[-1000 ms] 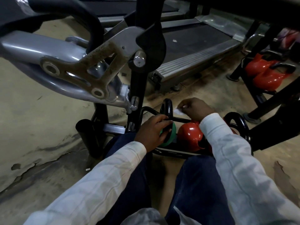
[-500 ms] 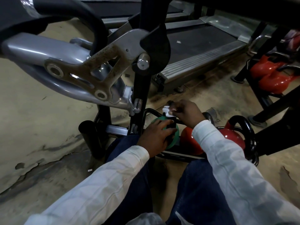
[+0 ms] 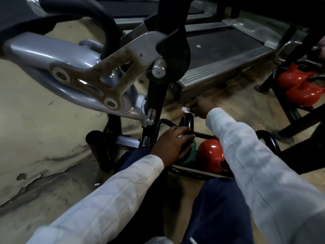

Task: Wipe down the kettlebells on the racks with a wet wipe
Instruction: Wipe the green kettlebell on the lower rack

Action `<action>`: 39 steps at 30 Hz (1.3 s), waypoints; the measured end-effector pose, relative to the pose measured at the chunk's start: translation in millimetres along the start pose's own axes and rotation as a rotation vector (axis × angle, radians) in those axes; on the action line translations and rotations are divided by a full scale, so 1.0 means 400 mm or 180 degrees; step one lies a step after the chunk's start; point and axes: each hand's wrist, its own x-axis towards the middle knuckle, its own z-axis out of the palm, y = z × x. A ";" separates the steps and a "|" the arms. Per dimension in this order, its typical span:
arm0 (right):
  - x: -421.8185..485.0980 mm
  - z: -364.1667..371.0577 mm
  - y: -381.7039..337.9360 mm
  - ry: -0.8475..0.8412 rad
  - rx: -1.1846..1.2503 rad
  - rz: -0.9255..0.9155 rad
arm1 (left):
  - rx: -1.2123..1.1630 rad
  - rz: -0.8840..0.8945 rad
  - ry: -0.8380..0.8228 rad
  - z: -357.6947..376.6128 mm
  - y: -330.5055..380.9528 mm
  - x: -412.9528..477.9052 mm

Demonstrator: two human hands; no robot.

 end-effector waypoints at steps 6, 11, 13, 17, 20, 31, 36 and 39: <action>0.027 -0.008 -0.073 -0.0335 -0.0705 0.0047 | -0.0228 -0.0039 0.0136 0.005 -0.015 0.025; 0.084 -0.022 -0.073 -0.0805 -0.0674 0.0277 | -0.0221 -0.0012 0.0115 0.001 -0.022 0.033; 0.098 -0.017 -0.080 -0.0918 -0.0743 0.0343 | -0.0248 0.0006 0.0122 0.001 -0.023 0.031; 0.110 0.012 -0.123 -0.0782 -0.1107 -0.0021 | -0.0300 -0.0074 0.0113 0.009 -0.025 0.031; 0.105 0.019 -0.116 -0.0902 -0.0904 0.0100 | -0.0339 -0.0063 0.0156 0.008 -0.026 0.028; -0.014 0.055 0.078 -0.0657 0.3933 0.1260 | -0.0461 -0.0182 0.0169 0.015 -0.024 0.027; 0.045 0.008 0.052 -0.0459 0.2280 0.0641 | -0.0256 0.0018 0.0093 0.013 -0.017 0.002; 0.123 0.010 -0.016 -0.0663 0.0149 0.0400 | -0.0100 0.0232 -0.0033 0.008 -0.018 -0.014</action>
